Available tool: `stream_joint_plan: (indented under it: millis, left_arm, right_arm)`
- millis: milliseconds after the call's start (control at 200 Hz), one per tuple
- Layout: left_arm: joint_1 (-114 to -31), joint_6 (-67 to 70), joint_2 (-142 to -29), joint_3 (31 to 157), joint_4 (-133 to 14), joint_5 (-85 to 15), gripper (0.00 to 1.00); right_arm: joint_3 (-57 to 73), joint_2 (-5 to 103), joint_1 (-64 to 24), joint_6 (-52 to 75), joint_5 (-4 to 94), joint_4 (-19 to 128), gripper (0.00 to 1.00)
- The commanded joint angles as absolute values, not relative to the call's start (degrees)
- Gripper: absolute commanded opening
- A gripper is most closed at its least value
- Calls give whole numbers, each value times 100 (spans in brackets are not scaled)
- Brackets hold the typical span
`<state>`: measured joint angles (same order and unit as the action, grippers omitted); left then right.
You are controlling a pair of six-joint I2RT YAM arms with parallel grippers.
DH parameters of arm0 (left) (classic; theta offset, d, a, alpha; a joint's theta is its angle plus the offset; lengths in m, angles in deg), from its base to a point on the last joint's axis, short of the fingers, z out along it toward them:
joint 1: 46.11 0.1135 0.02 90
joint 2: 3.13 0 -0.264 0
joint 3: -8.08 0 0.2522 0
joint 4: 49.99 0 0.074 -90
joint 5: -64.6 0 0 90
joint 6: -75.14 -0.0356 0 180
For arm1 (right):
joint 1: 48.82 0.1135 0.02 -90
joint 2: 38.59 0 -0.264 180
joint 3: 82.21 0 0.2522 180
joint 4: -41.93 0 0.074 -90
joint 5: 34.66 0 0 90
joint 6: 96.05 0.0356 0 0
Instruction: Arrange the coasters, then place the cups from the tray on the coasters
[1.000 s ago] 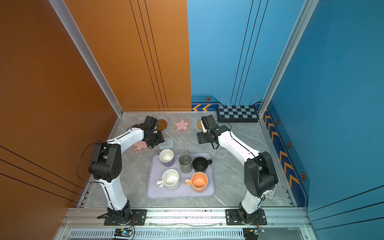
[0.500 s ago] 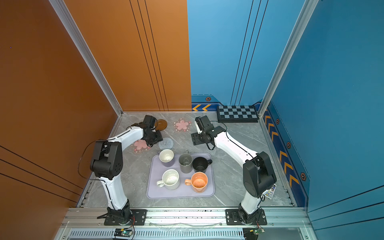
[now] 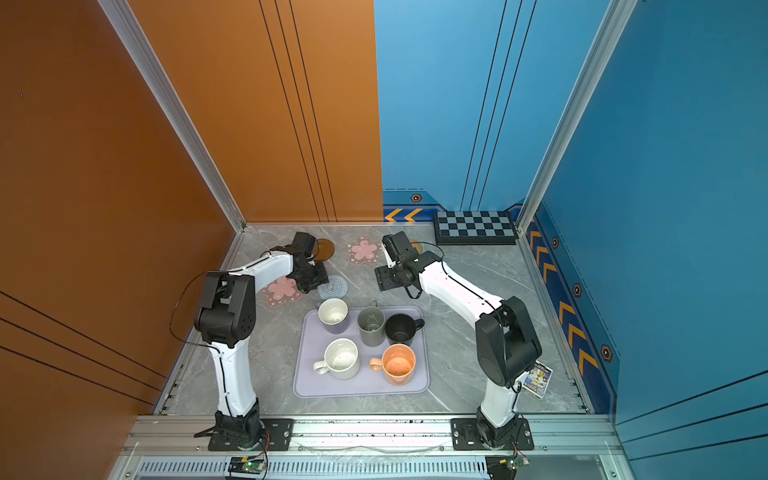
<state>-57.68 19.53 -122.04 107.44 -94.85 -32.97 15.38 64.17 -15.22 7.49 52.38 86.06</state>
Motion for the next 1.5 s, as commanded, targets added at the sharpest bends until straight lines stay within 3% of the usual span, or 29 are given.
stream_joint_plan:
  millis: [0, 430, 1036, 1497]
  left_arm:
    - [-5981, 2044, -12345, 10858, -9579, -3549, 48]
    - [-6150, 1914, -12350, 11314, -9586, -4556, 48]
    - [-4945, 1723, -10278, 10193, -9614, -3953, 49]
    - [-4484, 1582, -10197, 9866, -9613, -3981, 49]
  right_arm:
    - [1715, 6564, -1480, 815, 5160, 8549, 72]
    - [2171, 7062, -1444, 966, 5171, 8549, 71]
    - [3803, 8919, -937, 1007, 5046, 8449, 62]
    - [4934, 10050, -901, 1422, 5065, 8452, 51]
